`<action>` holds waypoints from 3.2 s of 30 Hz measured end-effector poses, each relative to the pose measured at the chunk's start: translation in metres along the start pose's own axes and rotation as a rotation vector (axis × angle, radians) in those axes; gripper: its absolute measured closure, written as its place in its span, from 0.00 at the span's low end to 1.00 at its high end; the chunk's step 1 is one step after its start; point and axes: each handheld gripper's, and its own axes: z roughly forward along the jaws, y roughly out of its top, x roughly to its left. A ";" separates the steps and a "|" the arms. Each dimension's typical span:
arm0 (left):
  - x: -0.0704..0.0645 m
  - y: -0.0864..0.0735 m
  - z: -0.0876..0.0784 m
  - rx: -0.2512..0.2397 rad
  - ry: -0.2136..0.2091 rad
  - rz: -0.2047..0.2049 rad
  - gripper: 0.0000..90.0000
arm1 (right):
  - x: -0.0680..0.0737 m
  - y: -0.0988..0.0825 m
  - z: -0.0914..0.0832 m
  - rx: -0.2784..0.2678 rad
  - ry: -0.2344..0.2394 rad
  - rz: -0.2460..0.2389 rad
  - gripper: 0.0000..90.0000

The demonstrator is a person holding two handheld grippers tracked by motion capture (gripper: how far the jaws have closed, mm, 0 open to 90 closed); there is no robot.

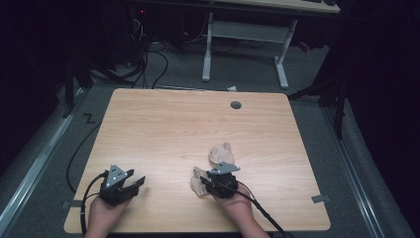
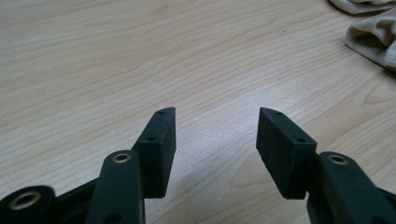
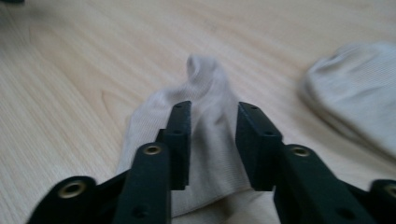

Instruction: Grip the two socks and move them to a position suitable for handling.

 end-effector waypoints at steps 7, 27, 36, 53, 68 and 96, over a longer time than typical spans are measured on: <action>-0.001 -0.001 0.001 0.006 -0.004 0.002 0.53 | 0.000 0.014 -0.033 -0.084 -0.028 -0.038 0.72; 0.000 0.000 0.000 -0.001 -0.003 0.005 0.53 | 0.036 -0.005 0.000 0.050 -0.020 -0.169 0.88; -0.002 0.000 0.001 0.000 -0.005 0.008 0.53 | 0.032 0.001 -0.010 0.011 -0.008 -0.134 0.85; -0.004 0.000 0.000 -0.002 -0.007 0.009 0.53 | 0.026 0.002 -0.007 0.008 0.010 -0.111 0.86; -0.003 0.001 0.000 -0.003 -0.010 0.014 0.53 | 0.024 0.002 -0.001 0.018 0.030 -0.093 0.85; -0.125 0.055 0.059 -0.010 -0.273 0.116 1.00 | 0.004 0.013 -0.018 -0.063 0.031 0.000 0.90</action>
